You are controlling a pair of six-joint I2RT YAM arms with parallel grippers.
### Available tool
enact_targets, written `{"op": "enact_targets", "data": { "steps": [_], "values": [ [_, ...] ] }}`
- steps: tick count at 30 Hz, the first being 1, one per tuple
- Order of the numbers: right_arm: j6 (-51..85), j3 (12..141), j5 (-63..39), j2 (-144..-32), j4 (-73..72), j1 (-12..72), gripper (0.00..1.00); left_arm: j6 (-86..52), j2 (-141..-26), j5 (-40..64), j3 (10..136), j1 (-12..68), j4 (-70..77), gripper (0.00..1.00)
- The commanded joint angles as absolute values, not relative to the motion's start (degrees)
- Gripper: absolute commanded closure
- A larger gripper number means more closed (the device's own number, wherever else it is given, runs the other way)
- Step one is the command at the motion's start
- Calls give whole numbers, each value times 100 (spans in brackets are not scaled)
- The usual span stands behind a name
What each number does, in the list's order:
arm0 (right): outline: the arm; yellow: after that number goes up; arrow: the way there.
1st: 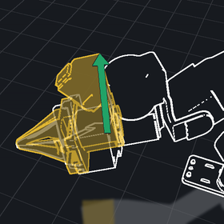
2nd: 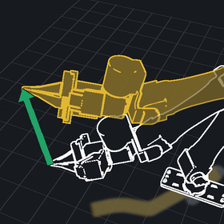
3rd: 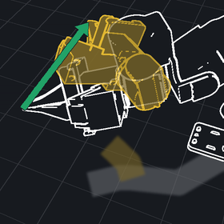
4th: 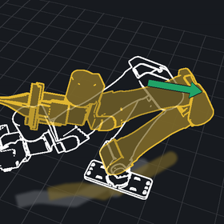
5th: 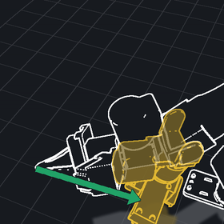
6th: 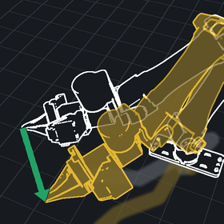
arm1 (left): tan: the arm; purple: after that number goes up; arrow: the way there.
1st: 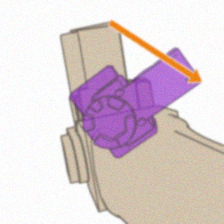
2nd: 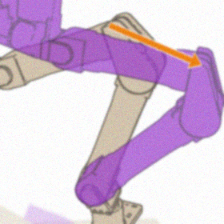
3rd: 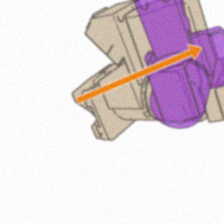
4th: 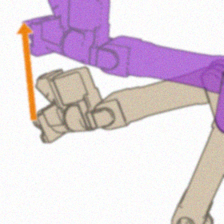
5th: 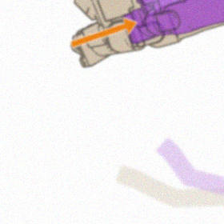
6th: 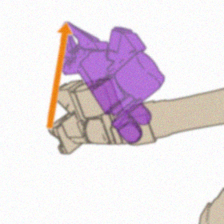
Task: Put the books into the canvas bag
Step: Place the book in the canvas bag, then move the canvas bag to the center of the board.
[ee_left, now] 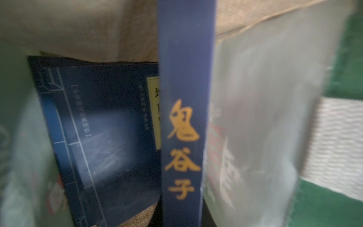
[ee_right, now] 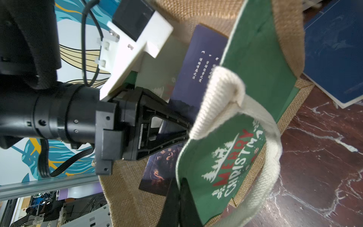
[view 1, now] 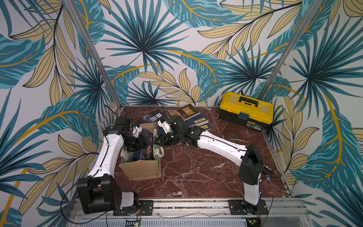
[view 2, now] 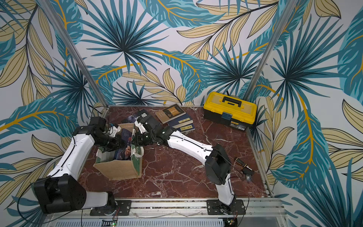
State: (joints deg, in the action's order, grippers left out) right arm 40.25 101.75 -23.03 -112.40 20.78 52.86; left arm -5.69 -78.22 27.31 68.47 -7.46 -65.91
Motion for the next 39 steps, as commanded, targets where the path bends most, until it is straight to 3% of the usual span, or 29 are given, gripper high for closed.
{"op": "enact_targets", "data": {
  "steps": [1,5,9,13,17,21,28,34,39],
  "values": [
    [4006,9961,-2330,-11040,2043,5291,99,-395,-7770,2221,6700,-800,-6272,79],
    [4029,9951,-2376,-11073,2054,5291,98,-404,-7420,2097,6908,-792,-6283,54],
    [4040,9966,-2386,-11048,2079,5291,91,-484,-6985,1940,7236,-799,-6280,47],
    [3957,9984,-2244,-10940,2182,5282,67,-561,-6682,2011,7600,-791,-6276,46],
    [3890,9922,-2036,-10747,2324,5177,58,-805,-6473,2313,7900,-743,-6281,46],
    [3891,9684,-1876,-10512,2333,4951,57,-1054,-6373,2087,8142,-176,-6275,46],
    [4038,8752,-1598,-9979,2336,4192,56,-1607,-6662,1016,8503,1617,-6200,46],
    [4200,7844,-1233,-9584,2333,3581,56,-2115,-7586,244,8543,2968,-5814,46],
    [4327,7319,-1070,-9453,2217,3248,56,-2592,-8745,248,8444,3363,-5301,47]
  ]
}}
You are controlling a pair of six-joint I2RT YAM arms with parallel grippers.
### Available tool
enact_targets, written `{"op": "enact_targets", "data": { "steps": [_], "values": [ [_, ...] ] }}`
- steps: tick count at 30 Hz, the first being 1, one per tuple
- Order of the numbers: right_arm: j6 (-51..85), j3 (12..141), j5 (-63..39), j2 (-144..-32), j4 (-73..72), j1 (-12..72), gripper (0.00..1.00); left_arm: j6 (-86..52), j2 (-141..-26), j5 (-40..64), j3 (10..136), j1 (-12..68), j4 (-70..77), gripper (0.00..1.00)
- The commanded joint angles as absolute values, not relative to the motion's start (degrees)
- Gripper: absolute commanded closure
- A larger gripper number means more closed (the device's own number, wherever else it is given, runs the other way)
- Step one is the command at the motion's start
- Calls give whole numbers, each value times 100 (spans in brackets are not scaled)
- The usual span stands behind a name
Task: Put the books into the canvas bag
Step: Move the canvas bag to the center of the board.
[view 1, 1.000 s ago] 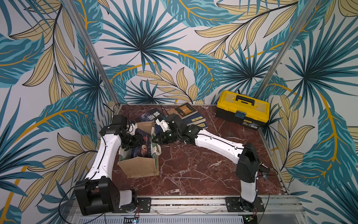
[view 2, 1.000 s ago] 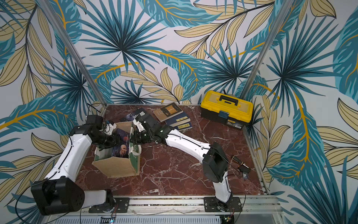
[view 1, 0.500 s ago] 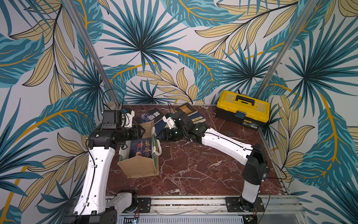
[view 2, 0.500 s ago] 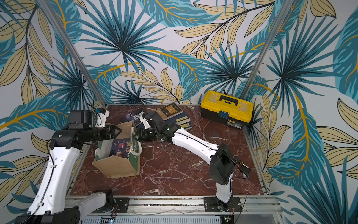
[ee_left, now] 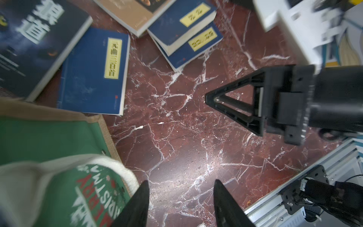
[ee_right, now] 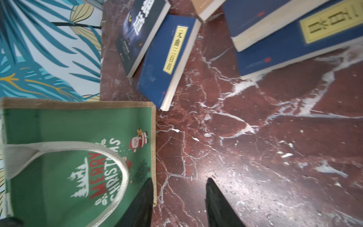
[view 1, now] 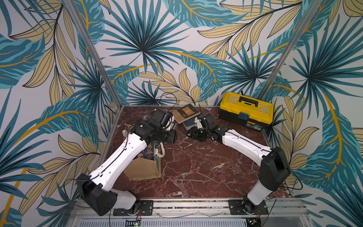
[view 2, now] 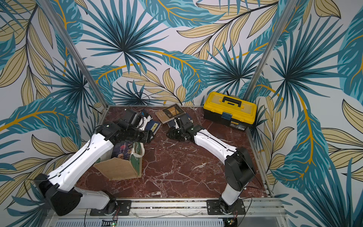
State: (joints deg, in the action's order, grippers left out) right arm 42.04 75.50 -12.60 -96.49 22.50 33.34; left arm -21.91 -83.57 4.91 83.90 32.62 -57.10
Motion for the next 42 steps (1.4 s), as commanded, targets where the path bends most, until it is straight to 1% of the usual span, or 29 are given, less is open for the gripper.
{"op": "enact_targets", "data": {
  "steps": [1,7,12,17,20,27,30,34,37,42],
  "values": [
    [4354,7210,-1072,-9438,2182,3195,56,-2707,-8998,218,8385,3390,-5170,47],
    [4370,6982,-1157,-9428,2067,3101,56,-3169,-10067,-825,8119,3298,-4786,47],
    [4443,6960,-1272,-9537,1887,3098,56,-3319,-10421,-517,7608,2778,-4474,47],
    [4595,7153,-1298,-9835,1797,3116,56,-3419,-10207,-551,6783,2325,-4336,47],
    [4573,7420,-1240,-10120,1851,3164,56,-3454,-9912,-619,6341,1919,-4328,47],
    [4521,8347,-1215,-10956,2022,3447,56,-3271,-9230,-370,5700,670,-4078,47],
    [4535,8624,-1249,-11247,2016,3547,56,-2987,-9053,-14,5766,427,-4078,47],
    [4590,8788,-1264,-11522,1896,3587,56,-2586,-8850,564,6092,439,-4079,47],
    [4649,8856,-1248,-11688,1778,3603,56,-2386,-8813,712,6471,474,-4078,47],
    [4669,9097,-1178,-11955,1714,3652,56,-2220,-9337,706,7353,492,-4078,46]
  ]
}}
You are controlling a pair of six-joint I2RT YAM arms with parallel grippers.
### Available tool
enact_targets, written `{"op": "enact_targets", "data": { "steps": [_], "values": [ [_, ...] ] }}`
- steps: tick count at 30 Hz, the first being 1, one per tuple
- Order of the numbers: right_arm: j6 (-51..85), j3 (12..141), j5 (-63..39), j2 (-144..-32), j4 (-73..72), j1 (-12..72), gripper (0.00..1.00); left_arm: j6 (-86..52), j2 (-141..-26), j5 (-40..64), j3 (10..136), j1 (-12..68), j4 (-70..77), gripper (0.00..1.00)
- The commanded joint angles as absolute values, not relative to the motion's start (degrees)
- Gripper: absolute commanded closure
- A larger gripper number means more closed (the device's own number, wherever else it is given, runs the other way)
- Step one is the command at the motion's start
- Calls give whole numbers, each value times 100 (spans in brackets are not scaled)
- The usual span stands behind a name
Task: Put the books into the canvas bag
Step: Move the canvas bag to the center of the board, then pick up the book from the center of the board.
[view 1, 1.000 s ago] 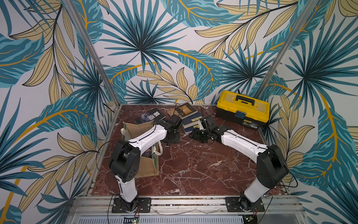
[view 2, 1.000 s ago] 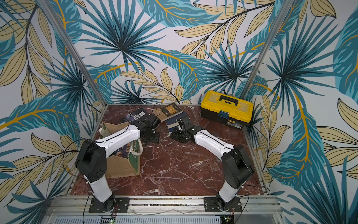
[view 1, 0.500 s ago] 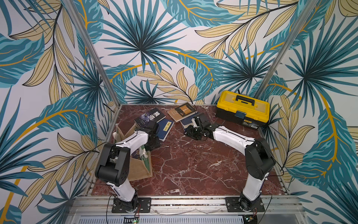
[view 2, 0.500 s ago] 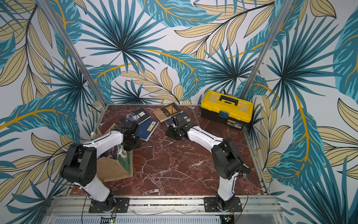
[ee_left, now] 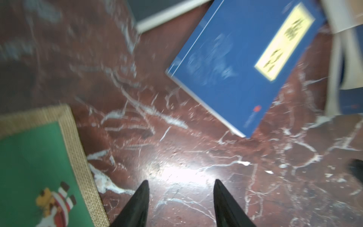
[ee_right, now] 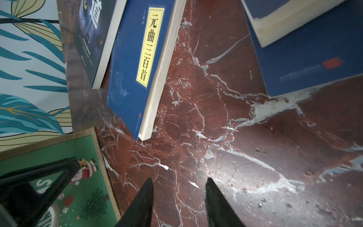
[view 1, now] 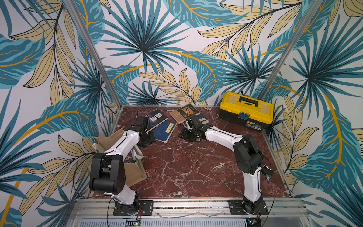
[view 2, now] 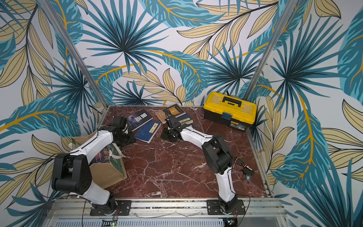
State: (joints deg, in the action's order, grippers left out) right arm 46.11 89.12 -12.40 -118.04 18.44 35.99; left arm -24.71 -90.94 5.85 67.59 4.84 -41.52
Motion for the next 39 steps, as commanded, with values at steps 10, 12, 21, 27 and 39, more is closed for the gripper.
{"op": "enact_targets", "data": {
  "steps": [10,12,21,27,39],
  "values": [
    [4707,9905,-1130,-12720,1624,3727,55,-2260,-11356,899,8926,483,-4078,44],
    [4750,10134,-1145,-12922,1643,3759,55,-2216,-11569,804,9096,483,-4078,43],
    [4828,11022,-950,-13662,1741,3931,55,-2005,-11953,524,9259,354,-4083,39],
    [4836,11394,-937,-14004,1880,3955,55,-1862,-12300,924,9395,242,-4078,39],
    [4850,11282,-1210,-14048,2030,3964,72,-1559,-12059,2544,8789,284,-4078,47]
  ]
}}
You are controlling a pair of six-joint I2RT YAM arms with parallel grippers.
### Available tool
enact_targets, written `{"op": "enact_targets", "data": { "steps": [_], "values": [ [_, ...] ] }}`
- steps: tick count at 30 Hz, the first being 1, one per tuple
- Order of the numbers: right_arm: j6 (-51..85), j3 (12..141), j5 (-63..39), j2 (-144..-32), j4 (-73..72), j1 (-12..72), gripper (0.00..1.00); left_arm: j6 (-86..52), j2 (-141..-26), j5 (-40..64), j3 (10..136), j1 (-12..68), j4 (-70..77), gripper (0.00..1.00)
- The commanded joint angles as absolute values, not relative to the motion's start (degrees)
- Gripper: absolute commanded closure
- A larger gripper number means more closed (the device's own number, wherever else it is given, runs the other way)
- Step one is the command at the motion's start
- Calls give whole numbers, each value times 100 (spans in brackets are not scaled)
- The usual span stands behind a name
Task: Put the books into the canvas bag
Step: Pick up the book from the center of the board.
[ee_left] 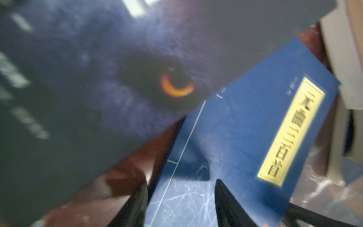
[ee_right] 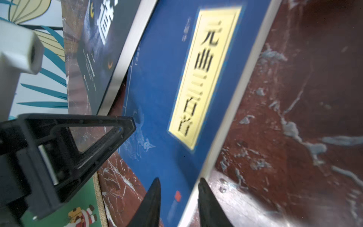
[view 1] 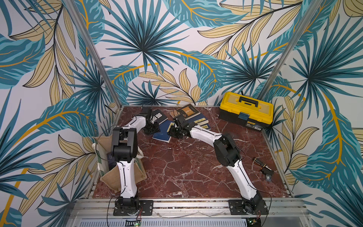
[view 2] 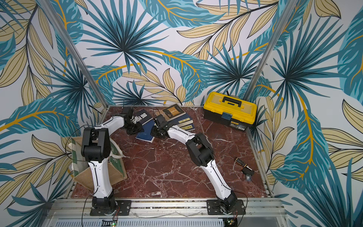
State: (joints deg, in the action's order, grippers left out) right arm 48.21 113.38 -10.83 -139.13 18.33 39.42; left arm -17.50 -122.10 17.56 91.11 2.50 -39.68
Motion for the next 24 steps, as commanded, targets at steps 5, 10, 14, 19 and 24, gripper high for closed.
{"op": "enact_targets", "data": {
  "steps": [5,10,14,19,24],
  "values": [
    [4870,10482,-1138,-13564,1932,4066,82,-1490,-11616,3527,8217,316,-4070,51],
    [4887,9586,-1125,-13024,1755,4188,88,-1816,-11069,4522,7398,374,-3549,57],
    [4930,8922,-1151,-12603,1623,4286,89,-2113,-10522,4688,6685,607,-3023,58],
    [4988,8240,-1160,-12199,1500,4390,89,-3023,-9879,4908,5674,781,-1744,58],
    [5061,7769,-1107,-11913,1419,4421,89,-3347,-9524,4643,5202,835,-1294,60]
  ]
}}
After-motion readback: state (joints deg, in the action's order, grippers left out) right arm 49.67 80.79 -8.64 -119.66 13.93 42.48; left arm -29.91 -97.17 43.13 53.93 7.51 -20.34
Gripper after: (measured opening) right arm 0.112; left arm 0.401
